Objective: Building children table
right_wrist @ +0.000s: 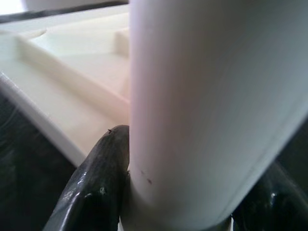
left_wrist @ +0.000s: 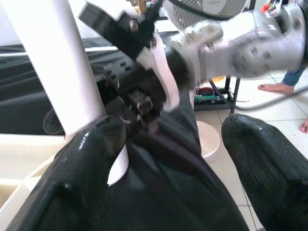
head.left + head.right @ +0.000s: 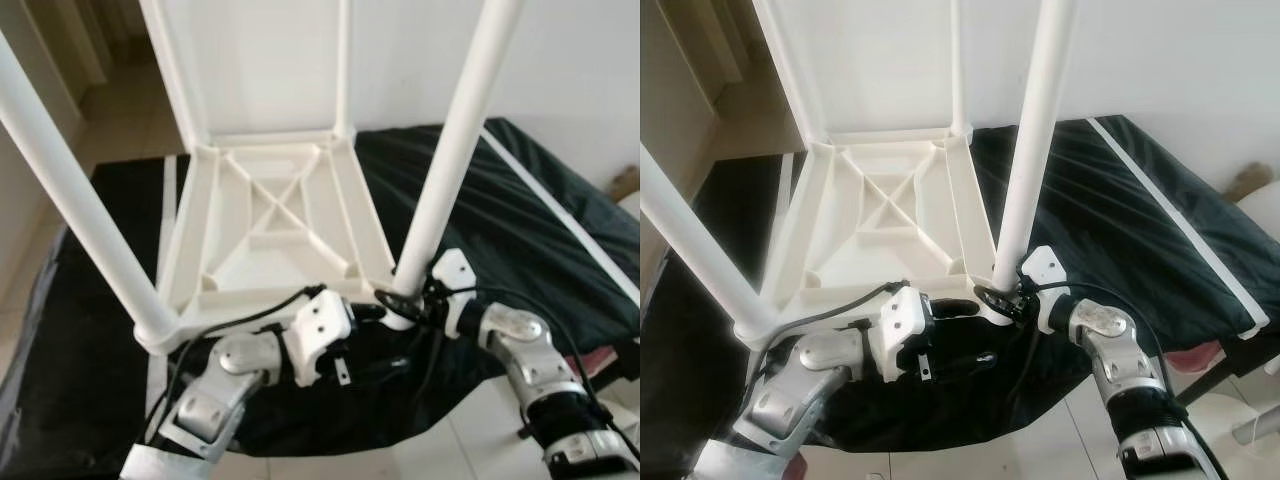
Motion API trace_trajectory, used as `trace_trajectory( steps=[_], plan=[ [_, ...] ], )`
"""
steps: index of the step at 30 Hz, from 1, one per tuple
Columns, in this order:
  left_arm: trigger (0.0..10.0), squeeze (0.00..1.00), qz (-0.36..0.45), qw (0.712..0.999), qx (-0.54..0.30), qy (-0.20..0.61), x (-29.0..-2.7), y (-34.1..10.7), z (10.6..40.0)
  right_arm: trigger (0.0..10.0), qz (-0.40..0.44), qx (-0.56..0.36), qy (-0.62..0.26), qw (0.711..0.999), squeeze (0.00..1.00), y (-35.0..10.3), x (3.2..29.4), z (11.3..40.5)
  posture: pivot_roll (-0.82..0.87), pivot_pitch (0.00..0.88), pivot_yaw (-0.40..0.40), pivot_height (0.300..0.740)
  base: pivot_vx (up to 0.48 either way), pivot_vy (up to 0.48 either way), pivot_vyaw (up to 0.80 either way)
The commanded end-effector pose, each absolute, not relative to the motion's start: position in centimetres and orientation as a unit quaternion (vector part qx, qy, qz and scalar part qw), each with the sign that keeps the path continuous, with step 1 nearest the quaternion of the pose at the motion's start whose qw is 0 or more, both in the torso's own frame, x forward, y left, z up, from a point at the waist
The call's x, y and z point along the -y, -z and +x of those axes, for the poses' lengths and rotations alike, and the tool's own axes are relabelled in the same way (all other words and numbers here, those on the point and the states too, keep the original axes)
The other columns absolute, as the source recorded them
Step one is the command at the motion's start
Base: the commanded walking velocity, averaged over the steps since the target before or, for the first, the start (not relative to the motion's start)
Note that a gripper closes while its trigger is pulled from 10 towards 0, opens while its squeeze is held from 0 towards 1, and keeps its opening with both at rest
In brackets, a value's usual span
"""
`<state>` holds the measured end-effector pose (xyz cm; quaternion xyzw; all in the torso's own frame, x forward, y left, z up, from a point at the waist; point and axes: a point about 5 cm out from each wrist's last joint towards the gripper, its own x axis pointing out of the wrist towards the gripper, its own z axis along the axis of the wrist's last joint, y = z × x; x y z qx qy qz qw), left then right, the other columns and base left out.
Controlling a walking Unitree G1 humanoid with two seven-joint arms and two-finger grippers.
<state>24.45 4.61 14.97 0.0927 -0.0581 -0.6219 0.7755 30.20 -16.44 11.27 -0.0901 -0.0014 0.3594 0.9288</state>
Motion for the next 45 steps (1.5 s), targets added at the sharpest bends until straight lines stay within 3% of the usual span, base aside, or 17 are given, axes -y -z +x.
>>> trace_trajectory(
  steps=[1,14,17,24,29,34,45],
  plan=[
    [10.0,0.0,0.091,0.787,0.051,0.609,-4.7,-14.9,24.9,10.0,-0.083,-0.023,-0.322,0.943,0.0,-10.2,17.3,29.6,0.01,0.009,-0.008,0.74,0.0,0.0,0.0],
    [10.0,0.0,0.086,0.791,0.054,0.604,-4.2,-14.7,25.3,10.0,-0.034,-0.023,-0.146,0.988,0.0,-8.8,17.0,28.1,-0.02,0.013,0.016,0.74,0.0,0.0,0.0],
    [10.0,0.0,0.075,0.791,0.064,0.604,-4.3,-15.5,25.6,10.0,-0.007,-0.042,-0.067,0.997,0.0,-7.9,16.2,27.9,-0.02,0.015,0.022,0.74,0.0,0.0,0.0],
    [10.0,0.0,0.086,0.793,0.065,0.6,-4.3,-15.5,25.9,10.0,0.003,-0.058,0.018,0.998,0.0,-7.4,16.0,28.2,-0.01,0.019,0.023,0.74,0.0,0.0,0.0],
    [10.0,0.0,0.084,0.792,0.068,0.601,-4.1,-15.6,25.7,10.0,0.012,-0.071,0.127,0.989,0.0,-7.3,15.5,28.6,0.0,0.016,0.01,0.74,0.0,0.0,0.0],
    [10.0,0.0,0.077,0.795,0.075,0.596,-3.6,-15.7,25.4,10.0,0.032,-0.069,0.081,0.994,0.0,-7.6,12.6,28.8,0.02,0.007,-0.014,0.74,0.0,0.0,0.0],
    [10.0,0.0,0.08,0.807,0.078,0.58,-4.2,-15.9,26.0,10.0,0.013,-0.051,0.068,0.996,0.0,-8.1,12.5,28.5,0.03,0.012,-0.031,0.74,0.0,0.0,0.0]
  ],
)
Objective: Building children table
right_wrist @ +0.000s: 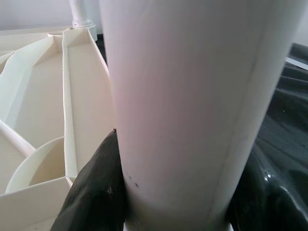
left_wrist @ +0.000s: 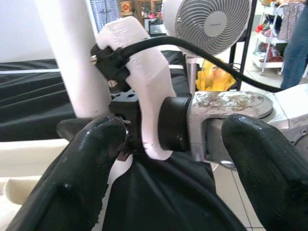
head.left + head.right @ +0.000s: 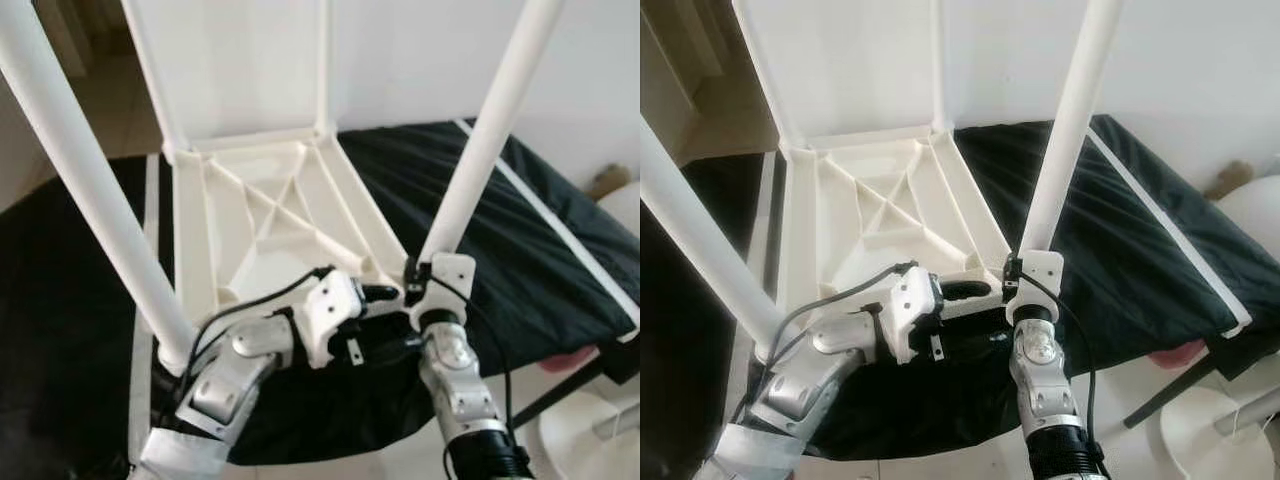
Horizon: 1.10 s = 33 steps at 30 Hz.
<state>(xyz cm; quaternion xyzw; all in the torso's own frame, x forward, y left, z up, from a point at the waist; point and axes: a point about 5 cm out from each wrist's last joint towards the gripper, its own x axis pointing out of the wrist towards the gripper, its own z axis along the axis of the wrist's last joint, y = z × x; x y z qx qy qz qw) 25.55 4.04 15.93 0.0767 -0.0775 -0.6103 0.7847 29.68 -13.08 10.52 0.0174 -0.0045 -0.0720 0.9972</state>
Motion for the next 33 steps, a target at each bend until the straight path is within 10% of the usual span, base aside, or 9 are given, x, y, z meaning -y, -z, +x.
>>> trace_trajectory(
  steps=[1,5,6,8,20,21,33],
  plan=[
    [10.0,0.0,0.08,0.807,0.078,0.58,-4.2,-15.9,26.0,10.0,0.013,-0.051,0.068,0.996,0.0,-8.1,12.5,28.5,0.03,0.012,-0.031,0.74,0.0,0.0,0.0],
    [10.0,0.0,0.076,0.807,0.08,0.58,-4.0,-15.9,26.0,10.0,0.023,-0.041,0.052,0.998,0.0,-8.4,12.5,28.6,0.02,0.011,-0.043,0.74,0.0,0.0,0.0],
    [10.0,0.0,0.074,0.807,0.08,0.58,-3.8,-15.9,25.9,10.0,0.025,-0.029,0.041,0.998,0.8,-8.7,12.4,28.6,0.01,0.012,-0.045,0.74,0.0,0.0,0.0],
    [10.0,0.0,0.074,0.807,0.08,0.581,-3.6,-15.8,25.9,10.0,0.027,-0.017,0.027,0.999,1.0,-9.1,12.4,28.5,0.01,0.009,-0.046,0.74,0.0,0.0,0.0],
    [10.0,0.0,0.061,0.8,0.086,0.59,-2.7,-15.8,25.5,10.0,0.021,0.023,-0.01,0.999,1.0,-9.9,15.3,27.0,0.0,0.0,-0.047,0.74,0.0,0.0,0.0],
    [10.0,0.0,0.061,0.798,0.086,0.593,-2.6,-15.8,25.4,10.0,0.021,0.024,-0.033,0.999,0.07,-9.9,16.6,26.6,0.0,0.0,-0.043,0.74,0.0,0.0,0.0],
    [10.0,0.0,0.065,0.798,0.089,0.592,-2.8,-16.0,25.7,10.0,-0.014,0.026,-0.174,0.984,0.0,-11.2,21.1,27.4,0.0,0.0,-0.035,0.74,0.0,0.0,0.0]
  ],
)
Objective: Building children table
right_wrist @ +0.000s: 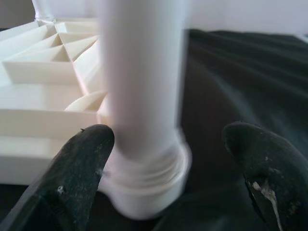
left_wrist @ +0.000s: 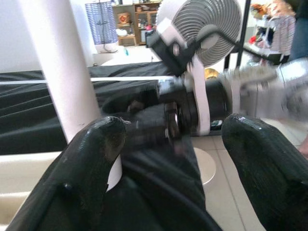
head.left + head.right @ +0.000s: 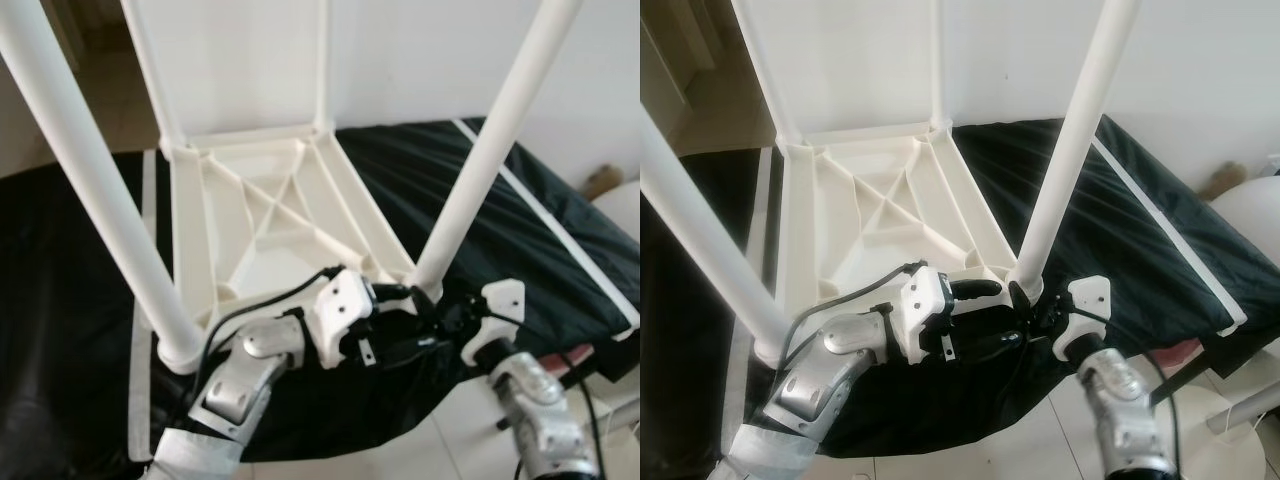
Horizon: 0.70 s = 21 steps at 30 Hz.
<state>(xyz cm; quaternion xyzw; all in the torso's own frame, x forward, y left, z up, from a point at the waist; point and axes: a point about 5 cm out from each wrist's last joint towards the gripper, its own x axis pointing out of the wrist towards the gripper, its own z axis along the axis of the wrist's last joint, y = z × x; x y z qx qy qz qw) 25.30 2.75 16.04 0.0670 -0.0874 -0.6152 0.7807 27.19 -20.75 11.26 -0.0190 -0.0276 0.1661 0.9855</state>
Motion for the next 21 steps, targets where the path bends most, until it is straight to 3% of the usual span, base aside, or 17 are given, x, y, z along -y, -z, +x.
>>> trace_trajectory(
  steps=[1,7,10,18,19,20,21],
  plan=[
    [10.0,0.0,0.065,0.798,0.089,0.592,-2.8,-16.0,25.7,10.0,-0.014,0.026,-0.174,0.984,0.0,-11.2,21.1,27.4,0.0,0.0,-0.035,0.74,0.0,0.0,0.0],
    [10.0,0.0,0.072,0.797,0.09,0.592,-2.9,-16.1,25.9,10.0,-0.049,0.013,-0.241,0.969,0.0,-11.9,20.5,29.8,0.01,0.0,-0.028,0.74,0.0,0.0,0.0],
    [10.0,0.0,0.076,0.797,0.091,0.592,-3.1,-16.2,26.1,10.0,-0.071,0.001,-0.308,0.949,0.0,-12.1,19.1,31.4,0.02,0.0,-0.02,0.74,0.0,0.0,0.0],
    [10.0,0.0,0.083,0.8,0.093,0.587,-3.4,-16.4,26.3,10.0,-0.106,-0.015,-0.372,0.922,0.0,-12.4,17.2,33.4,0.04,0.0,-0.022,0.74,0.0,0.0,0.0],
    [10.0,0.0,0.084,0.801,0.094,0.585,-3.5,-16.5,26.4,8.5,-0.113,-0.018,-0.38,0.918,0.0,-12.4,17.2,33.6,0.05,0.0,-0.027,0.74,0.0,0.0,0.0],
    [10.0,0.0,0.085,0.802,0.095,0.584,-3.5,-16.5,26.4,2.8,-0.112,-0.022,-0.381,0.918,0.0,-12.3,17.3,33.6,0.05,0.0,-0.027,0.74,0.0,0.0,0.0],
    [10.0,0.0,0.085,0.802,0.095,0.584,-3.5,-16.5,26.4,2.8,-0.111,-0.024,-0.381,0.918,0.0,-12.3,17.4,33.6,0.05,0.0,-0.027,0.74,0.0,0.0,0.0]
  ],
)
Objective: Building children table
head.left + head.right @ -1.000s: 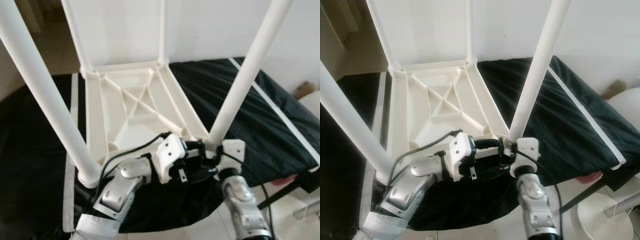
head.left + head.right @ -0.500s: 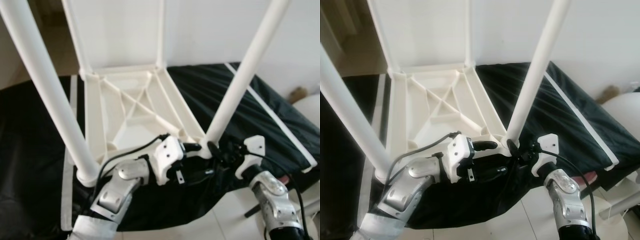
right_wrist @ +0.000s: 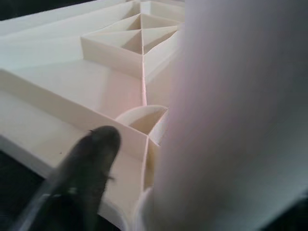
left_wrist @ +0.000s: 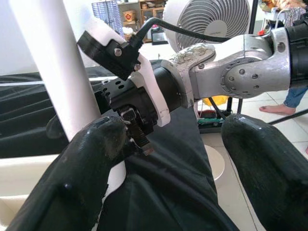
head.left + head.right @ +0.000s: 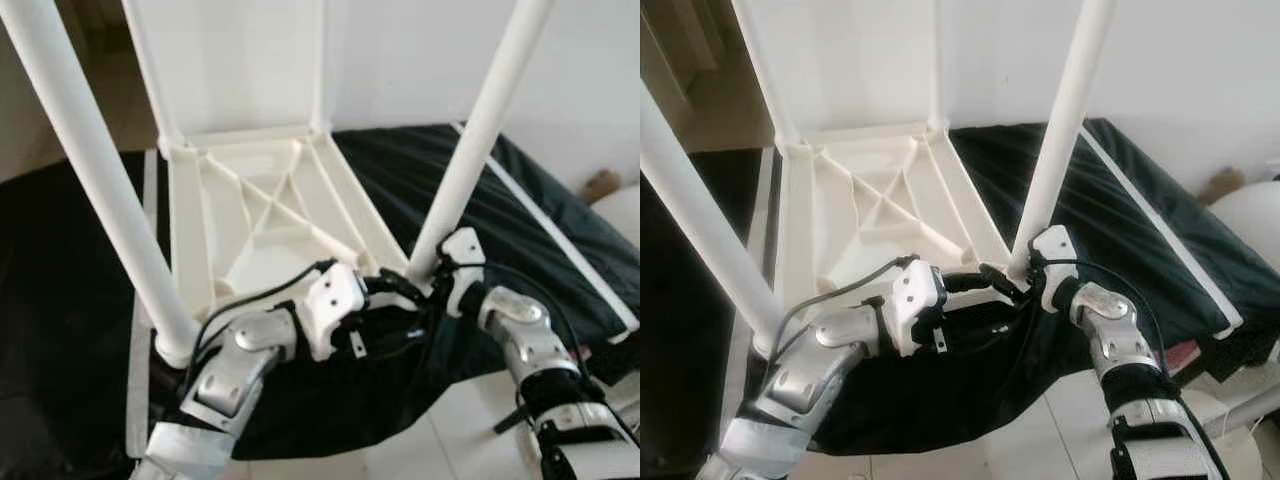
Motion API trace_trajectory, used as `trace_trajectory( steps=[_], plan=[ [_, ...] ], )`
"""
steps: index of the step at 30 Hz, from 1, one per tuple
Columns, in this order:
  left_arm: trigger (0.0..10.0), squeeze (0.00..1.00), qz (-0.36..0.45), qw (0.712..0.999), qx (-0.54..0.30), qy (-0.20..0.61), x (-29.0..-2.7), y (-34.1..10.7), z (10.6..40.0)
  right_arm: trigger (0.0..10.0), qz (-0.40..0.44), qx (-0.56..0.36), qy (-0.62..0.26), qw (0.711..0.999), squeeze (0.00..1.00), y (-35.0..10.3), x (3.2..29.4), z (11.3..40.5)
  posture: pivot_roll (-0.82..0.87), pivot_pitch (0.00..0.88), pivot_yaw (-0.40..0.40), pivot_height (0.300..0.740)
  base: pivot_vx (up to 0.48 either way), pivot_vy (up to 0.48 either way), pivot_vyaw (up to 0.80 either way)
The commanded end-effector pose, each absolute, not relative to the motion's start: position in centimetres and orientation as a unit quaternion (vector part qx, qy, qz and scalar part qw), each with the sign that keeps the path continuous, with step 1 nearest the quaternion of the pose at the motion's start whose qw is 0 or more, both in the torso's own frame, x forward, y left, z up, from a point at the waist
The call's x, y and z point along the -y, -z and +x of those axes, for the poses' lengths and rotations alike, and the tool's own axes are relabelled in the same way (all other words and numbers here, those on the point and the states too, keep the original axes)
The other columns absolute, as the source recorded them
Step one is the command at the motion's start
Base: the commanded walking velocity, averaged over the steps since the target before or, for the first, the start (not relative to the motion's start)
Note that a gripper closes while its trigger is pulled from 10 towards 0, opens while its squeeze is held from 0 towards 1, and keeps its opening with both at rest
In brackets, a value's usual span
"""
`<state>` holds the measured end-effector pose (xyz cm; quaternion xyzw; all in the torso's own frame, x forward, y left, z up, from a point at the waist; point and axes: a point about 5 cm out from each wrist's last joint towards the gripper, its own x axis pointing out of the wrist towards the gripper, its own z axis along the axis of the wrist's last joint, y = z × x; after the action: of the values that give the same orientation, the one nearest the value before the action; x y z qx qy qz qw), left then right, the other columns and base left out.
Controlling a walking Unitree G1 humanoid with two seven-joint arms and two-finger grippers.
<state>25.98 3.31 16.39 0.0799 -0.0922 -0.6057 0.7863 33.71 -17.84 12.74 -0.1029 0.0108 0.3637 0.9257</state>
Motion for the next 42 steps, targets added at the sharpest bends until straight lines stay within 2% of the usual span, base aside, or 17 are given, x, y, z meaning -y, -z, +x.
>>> trace_trajectory(
  steps=[1,9,15,16,18,19,23,27,34,38,40,42],
  plan=[
    [10.0,0.0,0.085,0.804,0.095,0.581,-3.6,-16.5,26.4,0.0,-0.11,-0.027,-0.381,0.918,0.0,-12.2,17.6,33.6,0.05,0.0,-0.035,0.74,0.0,0.0,0.0],
    [10.0,0.0,0.08,0.808,0.094,0.576,-3.8,-16.4,26.4,0.0,-0.109,-0.047,-0.371,0.921,0.0,-10.5,19.2,32.3,0.02,0.0,-0.025,0.74,0.0,0.0,0.0],
    [10.0,0.0,0.078,0.803,0.098,0.582,-3.3,-16.6,26.6,0.0,-0.087,-0.048,-0.348,0.932,0.0,-9.9,18.9,31.7,0.0,0.0,-0.016,0.74,0.0,0.0,0.0],
    [10.0,0.0,0.077,0.802,0.098,0.584,-3.3,-16.6,26.7,6.8,-0.078,-0.044,-0.336,0.937,0.0,-9.9,18.6,31.5,-0.02,0.0,-0.009,0.74,0.0,0.0,0.0],
    [10.0,0.0,0.077,0.8,0.098,0.587,-3.2,-16.6,26.7,6.8,-0.071,-0.04,-0.323,0.943,0.0,-10.0,18.4,31.4,-0.02,0.0,-0.007,0.74,0.0,0.0,0.0],
    [10.0,0.0,0.076,0.799,0.098,0.589,-3.2,-16.6,26.7,10.0,-0.066,-0.045,-0.316,0.945,0.0,-9.9,18.3,31.3,-0.03,0.0,-0.002,0.74,0.0,0.0,0.0],
    [10.0,0.0,0.078,0.796,0.097,0.593,-3.1,-16.5,26.6,10.0,-0.053,-0.037,-0.306,0.95,0.0,-10.0,17.9,30.9,-0.04,0.0,0.004,0.74,0.0,0.0,0.0],
    [10.0,0.0,0.076,0.792,0.098,0.598,-2.8,-16.6,26.7,10.0,-0.021,-0.027,-0.2,0.979,0.0,-10.2,17.2,30.7,-0.05,0.0,0.016,0.74,0.0,0.0,0.0],
    [10.0,0.0,0.074,0.791,0.101,0.599,-2.5,-16.8,26.8,10.0,-0.002,-0.034,-0.119,0.992,0.0,-10.0,16.1,30.3,-0.05,0.0,0.02,0.74,0.0,0.0,0.0],
    [10.0,0.0,0.078,0.797,0.099,0.591,-2.8,-16.5,27.0,10.0,0.007,-0.04,-0.004,0.999,0.0,-9.8,14.7,30.2,-0.05,0.006,0.02,0.74,0.0,0.0,0.0],
    [10.0,0.0,0.079,0.798,0.098,0.59,-2.9,-16.5,27.1,10.0,0.014,-0.044,0.01,0.999,0.0,-9.7,14.5,30.3,-0.05,0.006,0.02,0.74,0.0,0.0,0.0],
    [10.0,0.0,0.08,0.803,0.1,0.583,-3.1,-16.6,27.3,10.0,0.036,-0.042,0.02,0.998,0.0,-10.1,13.0,30.4,-0.04,0.007,0.019,0.74,0.0,0.0,0.0]
  ],
)
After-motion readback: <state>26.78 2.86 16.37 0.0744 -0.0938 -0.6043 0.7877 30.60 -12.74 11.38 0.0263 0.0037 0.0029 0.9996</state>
